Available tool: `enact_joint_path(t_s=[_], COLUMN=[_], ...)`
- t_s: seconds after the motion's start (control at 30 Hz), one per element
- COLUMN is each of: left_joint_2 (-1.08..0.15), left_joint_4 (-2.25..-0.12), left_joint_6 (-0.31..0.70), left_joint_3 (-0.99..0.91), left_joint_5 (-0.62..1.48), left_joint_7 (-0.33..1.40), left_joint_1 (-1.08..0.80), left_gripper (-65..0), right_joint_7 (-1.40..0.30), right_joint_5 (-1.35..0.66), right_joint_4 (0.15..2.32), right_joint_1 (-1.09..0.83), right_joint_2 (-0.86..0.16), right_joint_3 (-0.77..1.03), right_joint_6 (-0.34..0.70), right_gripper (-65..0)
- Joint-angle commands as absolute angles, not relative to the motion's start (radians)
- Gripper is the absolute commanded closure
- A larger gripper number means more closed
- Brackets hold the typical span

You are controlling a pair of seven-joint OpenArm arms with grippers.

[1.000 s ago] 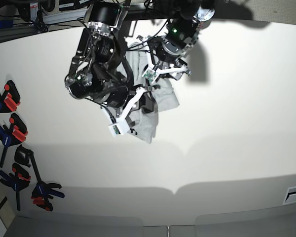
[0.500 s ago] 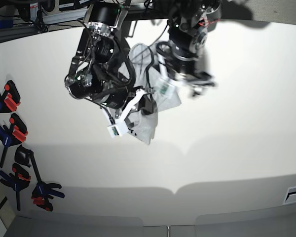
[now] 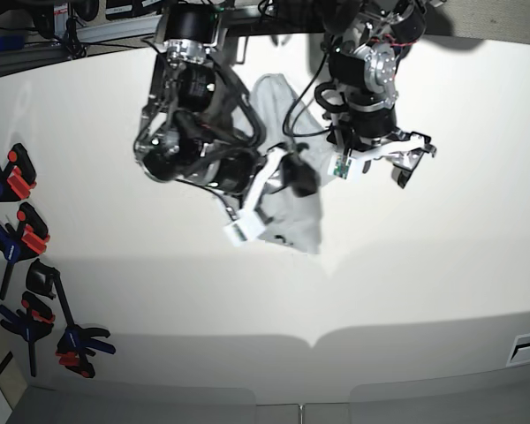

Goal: Fold the T-shirt properly
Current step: 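Lift the shirt up and shake it open between both grippers, then lower the shirt onto the table and regrasp its collar edge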

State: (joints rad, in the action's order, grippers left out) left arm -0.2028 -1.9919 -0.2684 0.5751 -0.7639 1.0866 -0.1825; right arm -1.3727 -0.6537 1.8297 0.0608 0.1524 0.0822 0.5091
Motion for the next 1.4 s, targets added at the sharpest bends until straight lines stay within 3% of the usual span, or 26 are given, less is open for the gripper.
enact_joint_path(t_s=[0.0,0.23,0.4,0.57,0.7,0.8,0.97,1.27,1.37], left_joint_2=[-0.204,-0.229,-0.326,-0.353,-0.352,-0.352,-0.346,-0.347,-0.345], left_joint_4=[-2.011,-2.011,-2.011,-2.011,-2.011,-2.011,-2.011,-2.012,-2.015], left_joint_6=[-0.288,-0.29,-0.409,-0.422,-0.42,-0.421,-0.42,-0.419,-0.419], left_joint_3=[0.575,0.575,0.575,0.575,0.575,0.575,0.577,0.577,0.577], left_joint_5=[-0.785,-0.884,-1.015,-0.981,-0.963,-0.959,-0.903,-0.859,-0.857], left_joint_7=[1.077,1.09,1.103,1.146,1.145,1.144,1.13,1.129,1.113], left_joint_1=[-0.175,-0.174,-0.174,-0.176,-0.177,-0.177,-0.177,-0.177,-0.176], left_gripper=[-42.8,-42.8,-42.8,-42.8,-42.8,-42.8,-42.8,-42.8,-42.8], right_joint_7=[-1.351,-1.352,-1.35,-1.356,-1.358,-1.256,-1.08,-1.151,-1.133], right_joint_5=[-0.653,-0.602,-0.567,-0.461,-0.395,-0.311,-0.19,-0.184,-0.264], right_joint_4=[1.847,1.847,1.848,1.848,1.847,1.844,1.796,1.791,1.793], right_joint_1=[0.08,0.08,0.086,0.085,0.043,-0.024,-0.121,-0.157,-0.142], right_joint_2=[0.157,0.157,0.157,0.154,0.048,-0.015,-0.047,-0.048,-0.05], right_joint_3=[0.064,0.0,0.004,0.004,0.006,0.022,0.07,0.283,0.382], right_joint_6=[0.528,0.527,0.529,0.527,0.512,0.512,0.512,0.49,0.493], right_gripper=[-19.8,-19.8,-19.7,-19.7,-19.7,-19.7,-19.7,-19.7,-19.7])
